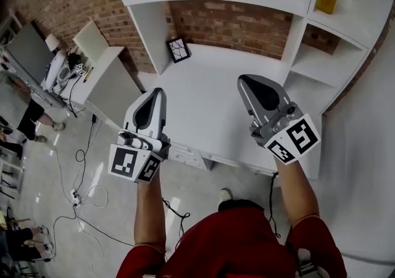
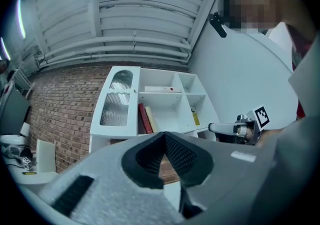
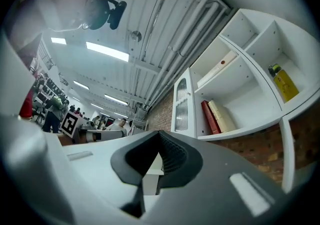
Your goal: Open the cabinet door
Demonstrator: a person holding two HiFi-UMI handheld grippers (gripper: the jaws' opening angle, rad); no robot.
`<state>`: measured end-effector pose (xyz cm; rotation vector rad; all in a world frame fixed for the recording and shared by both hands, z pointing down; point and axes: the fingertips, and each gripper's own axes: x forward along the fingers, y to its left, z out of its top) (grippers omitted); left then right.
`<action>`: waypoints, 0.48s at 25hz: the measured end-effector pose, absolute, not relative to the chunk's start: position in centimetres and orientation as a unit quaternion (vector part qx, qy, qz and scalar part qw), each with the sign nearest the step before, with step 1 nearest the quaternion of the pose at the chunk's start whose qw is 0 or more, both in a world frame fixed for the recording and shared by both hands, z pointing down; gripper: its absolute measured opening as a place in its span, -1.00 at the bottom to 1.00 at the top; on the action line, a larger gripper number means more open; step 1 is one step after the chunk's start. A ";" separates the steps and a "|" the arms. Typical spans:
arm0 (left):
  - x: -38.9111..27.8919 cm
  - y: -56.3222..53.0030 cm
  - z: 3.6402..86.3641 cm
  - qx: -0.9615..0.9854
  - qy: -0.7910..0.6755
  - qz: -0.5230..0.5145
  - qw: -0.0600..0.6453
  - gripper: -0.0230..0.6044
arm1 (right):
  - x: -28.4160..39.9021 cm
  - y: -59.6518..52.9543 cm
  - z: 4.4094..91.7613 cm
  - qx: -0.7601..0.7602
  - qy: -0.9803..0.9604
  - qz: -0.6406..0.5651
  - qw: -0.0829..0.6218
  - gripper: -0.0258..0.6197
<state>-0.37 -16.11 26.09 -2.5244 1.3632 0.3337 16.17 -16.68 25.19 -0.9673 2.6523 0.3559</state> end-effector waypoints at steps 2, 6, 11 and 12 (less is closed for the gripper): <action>0.0 -18.7 25.9 -0.864 0.473 0.114 0.128 -0.93 | 16.4 -19.4 25.1 -0.331 0.924 0.123 0.146 -0.89; 0.4 -23.2 25.4 -0.862 0.478 0.108 0.127 -0.93 | 16.3 -24.2 24.5 -0.325 0.927 0.116 0.148 -0.88; 0.1 -27.4 25.0 -0.864 0.477 0.098 0.128 -0.93 | 15.3 -29.0 23.3 -0.325 0.926 0.118 0.149 -0.88; -0.1 -28.1 25.0 -0.865 0.475 0.096 0.129 -0.93 | 14.9 -29.8 23.1 -0.326 0.926 0.118 0.147 -0.88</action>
